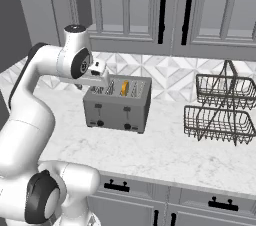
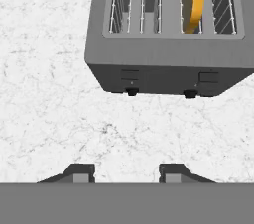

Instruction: Start the toaster. Once the lever pops up, take the bread to the plate on the dining counter.

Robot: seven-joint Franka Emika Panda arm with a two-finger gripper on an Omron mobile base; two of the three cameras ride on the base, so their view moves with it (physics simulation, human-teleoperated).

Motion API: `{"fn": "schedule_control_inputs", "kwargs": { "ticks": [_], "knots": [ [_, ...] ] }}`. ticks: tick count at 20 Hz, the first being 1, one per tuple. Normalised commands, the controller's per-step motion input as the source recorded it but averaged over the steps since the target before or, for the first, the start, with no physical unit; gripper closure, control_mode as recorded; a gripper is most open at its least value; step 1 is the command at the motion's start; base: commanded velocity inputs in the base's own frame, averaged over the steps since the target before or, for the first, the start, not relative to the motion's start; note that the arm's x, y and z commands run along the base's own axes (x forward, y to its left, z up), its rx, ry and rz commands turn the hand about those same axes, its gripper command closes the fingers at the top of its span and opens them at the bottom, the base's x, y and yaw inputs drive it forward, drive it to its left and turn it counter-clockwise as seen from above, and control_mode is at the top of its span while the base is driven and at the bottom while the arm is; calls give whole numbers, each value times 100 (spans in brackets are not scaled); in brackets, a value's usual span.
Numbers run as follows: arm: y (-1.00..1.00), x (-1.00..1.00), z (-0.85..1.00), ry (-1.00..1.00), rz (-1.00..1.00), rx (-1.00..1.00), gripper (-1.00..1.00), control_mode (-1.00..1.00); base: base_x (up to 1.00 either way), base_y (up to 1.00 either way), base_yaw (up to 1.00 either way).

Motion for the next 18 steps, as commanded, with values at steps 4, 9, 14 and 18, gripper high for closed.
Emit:
{"fn": "schedule_control_inputs", "kwargs": {
  "ticks": [4,9,14,18],
  "knots": [
    [-10,-12,0,-4,0,0,-100,-100,0,0,0],
    [-35,-3,0,-9,0,0,-100,-100,0,0,0],
    [-37,5,-12,-11,0,0,-100,-100,0,0,0],
    [-36,20,-21,-10,0,0,-100,-100,0,0,0]
  ]
}}
